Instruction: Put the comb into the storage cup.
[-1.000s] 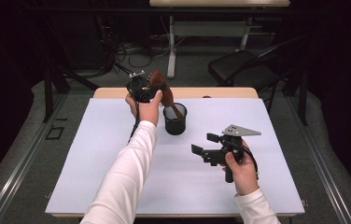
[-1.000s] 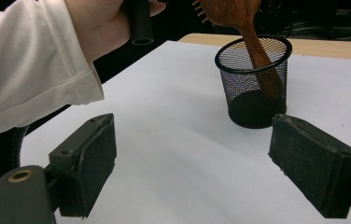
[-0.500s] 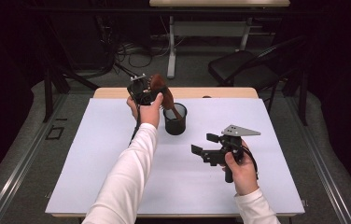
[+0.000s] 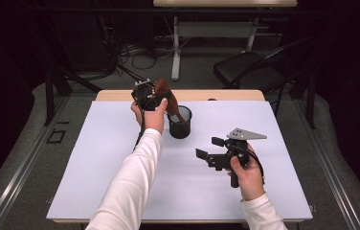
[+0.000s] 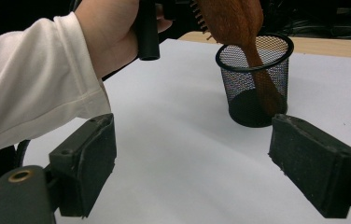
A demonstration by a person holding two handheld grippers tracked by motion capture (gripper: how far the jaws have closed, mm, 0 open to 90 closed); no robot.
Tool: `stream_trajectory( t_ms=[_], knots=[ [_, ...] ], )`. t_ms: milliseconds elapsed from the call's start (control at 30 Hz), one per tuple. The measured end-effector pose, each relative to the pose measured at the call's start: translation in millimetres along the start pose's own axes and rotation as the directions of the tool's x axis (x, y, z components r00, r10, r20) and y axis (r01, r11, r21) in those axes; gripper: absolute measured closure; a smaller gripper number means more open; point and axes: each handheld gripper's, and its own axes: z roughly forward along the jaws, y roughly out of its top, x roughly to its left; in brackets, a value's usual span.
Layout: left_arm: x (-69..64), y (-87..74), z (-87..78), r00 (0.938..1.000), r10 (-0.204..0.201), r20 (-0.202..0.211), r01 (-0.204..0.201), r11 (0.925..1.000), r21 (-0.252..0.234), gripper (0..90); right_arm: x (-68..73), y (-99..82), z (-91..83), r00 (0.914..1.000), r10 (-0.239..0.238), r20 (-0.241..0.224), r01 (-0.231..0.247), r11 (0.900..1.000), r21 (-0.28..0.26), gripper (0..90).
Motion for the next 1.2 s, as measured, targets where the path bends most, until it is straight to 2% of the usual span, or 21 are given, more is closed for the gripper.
stream_trajectory(
  t_ms=[533,1033,1200],
  knots=[
    [6.9,-2.2,-1.8,0.9997,-0.023,0.010,0.023,0.9997,-0.008,49.5,0.6,-0.4,1.3,1.0000,-0.003,0.001,0.003,1.0000,0.004,14.6],
    [9.6,-2.7,-2.2,0.9996,-0.026,0.011,0.026,0.9996,-0.010,48.8,0.9,-0.5,1.4,1.0000,-0.004,-0.002,0.004,1.0000,0.008,14.6],
    [13.4,-3.4,-2.5,0.9988,-0.046,0.016,0.047,0.9988,-0.014,48.4,0.7,-0.5,1.5,1.0000,-0.003,0.000,0.003,1.0000,0.005,14.6]
  ],
)
